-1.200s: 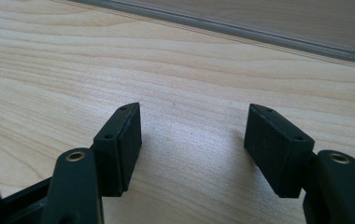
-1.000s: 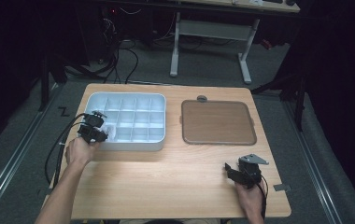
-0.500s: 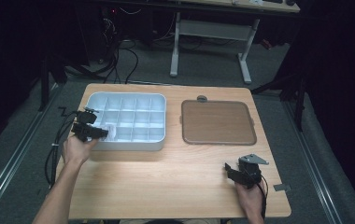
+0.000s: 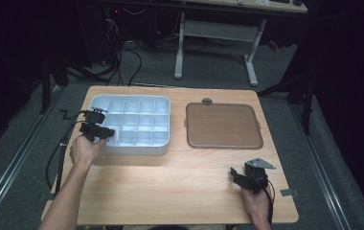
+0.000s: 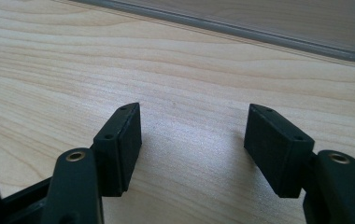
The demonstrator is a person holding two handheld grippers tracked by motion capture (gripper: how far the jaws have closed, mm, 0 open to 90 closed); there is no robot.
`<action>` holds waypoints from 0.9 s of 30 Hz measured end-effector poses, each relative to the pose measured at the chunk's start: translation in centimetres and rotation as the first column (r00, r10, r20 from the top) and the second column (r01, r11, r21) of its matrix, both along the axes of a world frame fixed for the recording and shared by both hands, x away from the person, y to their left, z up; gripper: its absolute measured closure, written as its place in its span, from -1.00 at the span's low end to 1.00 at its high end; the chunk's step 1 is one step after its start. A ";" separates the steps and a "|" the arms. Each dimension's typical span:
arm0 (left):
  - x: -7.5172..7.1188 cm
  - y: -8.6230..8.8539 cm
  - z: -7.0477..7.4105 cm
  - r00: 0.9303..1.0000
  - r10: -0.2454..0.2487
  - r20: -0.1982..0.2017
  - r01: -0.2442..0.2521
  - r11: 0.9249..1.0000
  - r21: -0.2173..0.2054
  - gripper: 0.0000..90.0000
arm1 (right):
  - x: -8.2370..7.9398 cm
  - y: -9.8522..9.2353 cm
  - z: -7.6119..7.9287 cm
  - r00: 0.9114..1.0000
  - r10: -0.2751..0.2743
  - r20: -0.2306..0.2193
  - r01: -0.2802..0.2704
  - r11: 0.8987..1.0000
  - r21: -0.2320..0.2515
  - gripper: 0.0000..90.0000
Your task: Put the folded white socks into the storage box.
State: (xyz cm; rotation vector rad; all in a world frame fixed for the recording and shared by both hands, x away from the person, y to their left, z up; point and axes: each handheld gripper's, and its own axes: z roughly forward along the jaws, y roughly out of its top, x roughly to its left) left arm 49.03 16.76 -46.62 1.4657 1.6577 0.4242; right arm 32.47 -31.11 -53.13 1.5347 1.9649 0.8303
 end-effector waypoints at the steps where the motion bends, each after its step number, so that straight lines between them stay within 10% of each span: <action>1: 0.0 0.0 -0.1 1.000 -0.002 -0.003 0.002 1.000 0.005 0.56 | 0.0 0.0 0.0 1.000 0.000 0.000 0.000 1.000 0.001 -0.18; 27: 1.3 -0.9 -2.0 0.994 -0.002 -0.106 0.011 0.996 0.084 0.63 | 0.0 0.0 0.0 1.000 0.002 0.000 -0.002 1.000 -0.001 -0.18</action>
